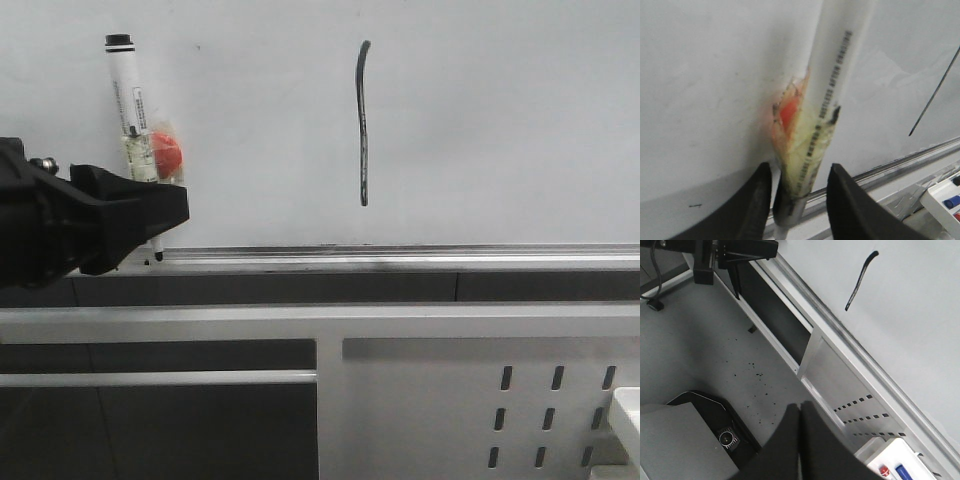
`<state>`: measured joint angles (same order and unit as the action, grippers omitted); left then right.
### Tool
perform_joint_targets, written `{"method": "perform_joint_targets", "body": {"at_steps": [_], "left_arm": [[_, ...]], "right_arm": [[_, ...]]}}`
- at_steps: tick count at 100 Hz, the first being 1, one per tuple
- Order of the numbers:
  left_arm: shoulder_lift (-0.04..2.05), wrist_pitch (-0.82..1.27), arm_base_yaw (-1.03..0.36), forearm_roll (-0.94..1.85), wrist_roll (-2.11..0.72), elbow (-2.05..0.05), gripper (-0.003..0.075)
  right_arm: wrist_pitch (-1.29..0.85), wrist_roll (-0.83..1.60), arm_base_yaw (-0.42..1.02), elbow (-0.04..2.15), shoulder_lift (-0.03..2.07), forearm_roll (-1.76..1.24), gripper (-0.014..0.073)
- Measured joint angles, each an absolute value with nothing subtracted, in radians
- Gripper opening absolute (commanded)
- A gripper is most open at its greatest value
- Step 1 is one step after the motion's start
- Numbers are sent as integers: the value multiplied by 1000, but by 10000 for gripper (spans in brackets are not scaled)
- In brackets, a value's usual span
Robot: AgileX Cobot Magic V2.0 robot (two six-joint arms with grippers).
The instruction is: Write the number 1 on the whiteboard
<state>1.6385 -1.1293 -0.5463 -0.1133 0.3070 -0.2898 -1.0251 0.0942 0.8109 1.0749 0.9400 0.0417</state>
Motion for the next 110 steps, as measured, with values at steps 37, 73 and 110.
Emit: {"method": "perform_joint_targets", "body": {"at_steps": [37, 73, 110], "left_arm": [[1638, -1135, -546, -119, 307, -268, 318], [1619, -1135, -546, -140, 307, -231, 318], [1511, -1137, -546, -138, 271, -152, 316]], "right_arm": [[-1036, 94, 811, 1075, 940, 42, -71], [-1064, 92, 811, 1075, 911, 42, -71], [-1055, 92, 811, 1073, 791, 62, -70]]}}
